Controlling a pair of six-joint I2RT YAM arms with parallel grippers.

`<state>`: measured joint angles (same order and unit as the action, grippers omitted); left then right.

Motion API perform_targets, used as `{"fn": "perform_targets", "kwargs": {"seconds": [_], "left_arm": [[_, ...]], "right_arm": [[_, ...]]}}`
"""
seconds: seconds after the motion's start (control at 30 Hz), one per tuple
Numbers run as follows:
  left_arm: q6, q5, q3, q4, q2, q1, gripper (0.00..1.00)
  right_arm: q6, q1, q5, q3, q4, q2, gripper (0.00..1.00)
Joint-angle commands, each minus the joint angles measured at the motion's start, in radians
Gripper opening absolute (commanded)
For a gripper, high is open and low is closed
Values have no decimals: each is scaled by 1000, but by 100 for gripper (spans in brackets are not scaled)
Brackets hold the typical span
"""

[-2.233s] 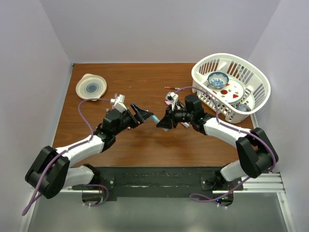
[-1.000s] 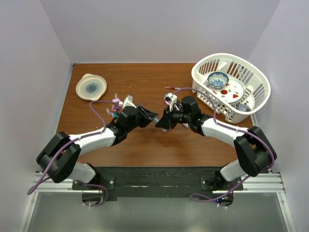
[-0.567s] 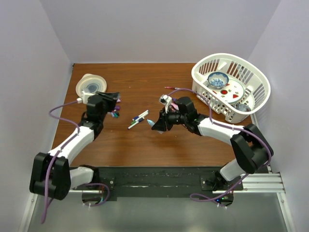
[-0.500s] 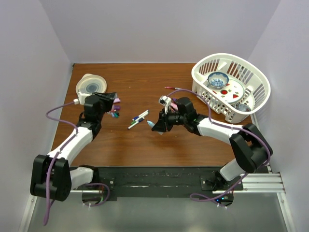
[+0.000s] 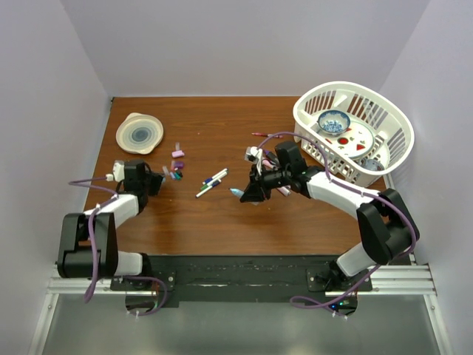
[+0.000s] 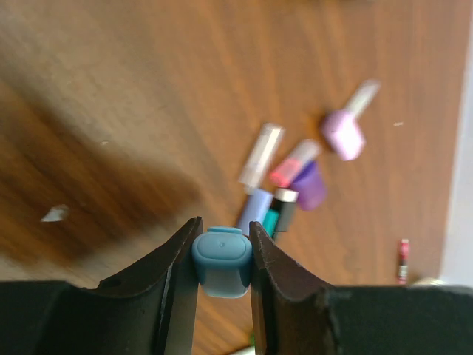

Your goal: Open the pen caps

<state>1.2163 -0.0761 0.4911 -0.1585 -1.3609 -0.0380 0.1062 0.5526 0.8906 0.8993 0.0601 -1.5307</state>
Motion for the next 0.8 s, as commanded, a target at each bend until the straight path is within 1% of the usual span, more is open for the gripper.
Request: {"fn": "perform_targets", "kwargs": {"seconds": [0.0,0.03,0.1,0.13,0.2,0.23,0.3,0.33,0.43,0.53,0.57,0.6,0.63,0.67,0.7,0.77], "left_arm": [[-57,22,27,-49,-78,-8,17],[-58,24,35,-55,-90,-10,19],[-66,29,38,-62,-113,-11,27],[-69,33,46,-67,-116,-10,34],[-80,41,52,-64,-129,-10,41],[-81,45,52,-72,-130,-11,55],[-89,47,52,-72,-121,-11,65],[-90,48,52,-67,-113,-10,72],[-103,52,53,-44,-72,-10,74],[-123,50,60,-15,12,-11,74],[-132,62,61,-9,63,-10,74],[-156,70,64,-4,89,-11,77],[-173,70,73,8,115,-10,78],[-191,114,79,11,164,-10,81],[-234,137,84,13,187,-11,82],[-290,212,105,11,247,-11,84]], "right_arm": [[64,-5,65,33,43,7,0],[66,-3,67,35,44,4,0],[67,-6,67,38,52,-2,0],[69,-6,62,39,52,-2,0],[70,-13,61,41,53,-6,0],[70,-11,59,41,55,-8,0],[72,-16,57,43,56,-9,0],[73,-17,54,44,60,-12,0],[90,-28,41,53,73,-9,0],[102,-54,-22,69,104,1,0],[98,-65,-50,72,106,10,0],[93,-83,-117,72,107,18,0],[96,-94,-160,79,113,24,0],[99,-101,-200,82,116,36,0],[101,-118,-308,84,118,43,0],[125,-132,-399,99,129,46,0]]}}
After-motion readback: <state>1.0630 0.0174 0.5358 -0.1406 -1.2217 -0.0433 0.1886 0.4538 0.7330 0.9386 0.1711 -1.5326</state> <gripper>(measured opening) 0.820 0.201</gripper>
